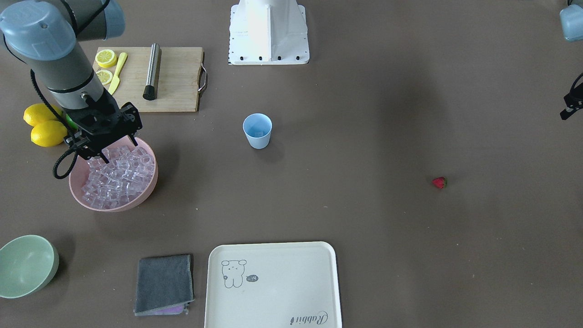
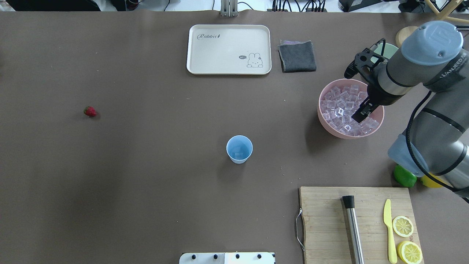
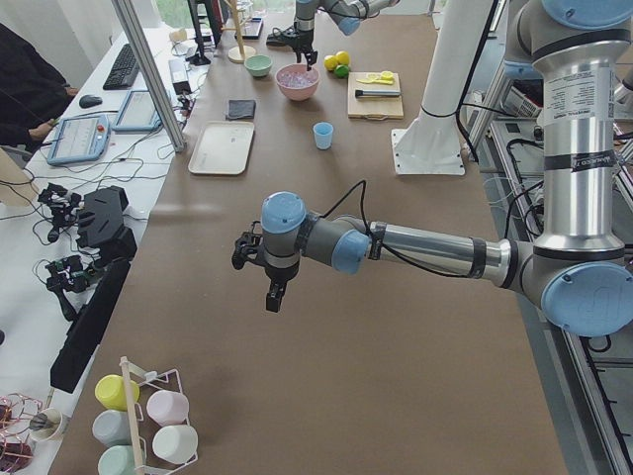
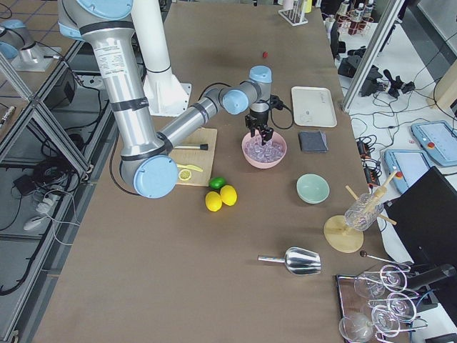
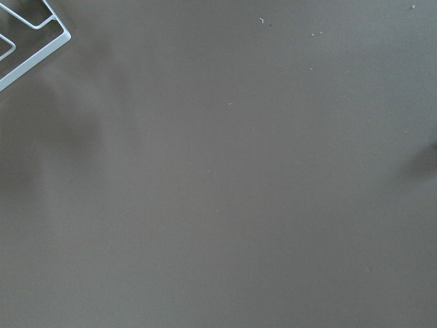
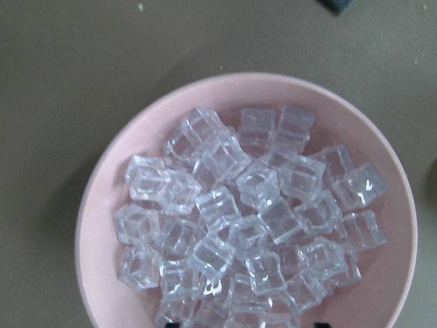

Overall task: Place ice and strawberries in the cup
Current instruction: 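Return the right gripper to the pink bowl and grasp another ice cube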

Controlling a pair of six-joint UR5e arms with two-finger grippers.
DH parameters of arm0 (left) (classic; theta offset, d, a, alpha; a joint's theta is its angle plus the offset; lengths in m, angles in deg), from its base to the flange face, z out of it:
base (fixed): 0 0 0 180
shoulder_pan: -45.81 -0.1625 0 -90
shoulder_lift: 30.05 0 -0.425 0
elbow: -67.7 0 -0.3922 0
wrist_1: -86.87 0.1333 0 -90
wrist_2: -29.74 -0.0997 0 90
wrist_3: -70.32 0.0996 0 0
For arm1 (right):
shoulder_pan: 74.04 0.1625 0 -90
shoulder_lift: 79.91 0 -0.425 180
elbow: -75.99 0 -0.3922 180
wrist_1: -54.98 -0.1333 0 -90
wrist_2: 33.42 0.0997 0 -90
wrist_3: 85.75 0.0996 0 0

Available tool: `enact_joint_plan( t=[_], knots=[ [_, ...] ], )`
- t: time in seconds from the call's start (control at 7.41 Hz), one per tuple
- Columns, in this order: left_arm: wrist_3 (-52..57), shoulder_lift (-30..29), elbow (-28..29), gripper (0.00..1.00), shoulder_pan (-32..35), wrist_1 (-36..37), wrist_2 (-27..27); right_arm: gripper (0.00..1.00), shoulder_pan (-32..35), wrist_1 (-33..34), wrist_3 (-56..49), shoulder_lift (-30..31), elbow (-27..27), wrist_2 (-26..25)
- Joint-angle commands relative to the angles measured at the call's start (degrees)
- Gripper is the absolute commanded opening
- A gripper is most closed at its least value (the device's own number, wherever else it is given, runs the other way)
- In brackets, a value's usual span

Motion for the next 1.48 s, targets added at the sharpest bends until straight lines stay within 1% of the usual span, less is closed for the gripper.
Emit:
enact_joint_plan(
  t=[0.0, 0.13, 0.54, 1.08, 1.35],
  knots=[
    [0.0, -0.1, -0.2, 0.97, -0.1, 0.0, 0.0, 0.72, 0.5, -0.1, -0.9, 2.0, -0.5, 1.5],
    [-0.1, -0.2, -0.2, 0.97, -0.1, 0.0, 0.0, 0.69, 0.3, -0.1, -0.9, 2.0, -0.7, 1.5],
    [-0.1, -0.3, -0.3, 0.97, -0.1, -0.4, -0.1, 0.68, 0.1, -0.1, -2.1, 0.2, -4.2, 1.4],
    [-0.1, -0.3, -0.3, 0.97, -0.1, -0.4, -0.2, 0.66, 0.2, -0.1, -2.0, 0.1, -5.3, 1.4],
    [0.0, -0.3, -0.4, 0.97, 0.0, -0.4, -0.2, 0.61, 0.2, -0.1, -2.0, 0.4, -5.3, 1.3]
  ],
)
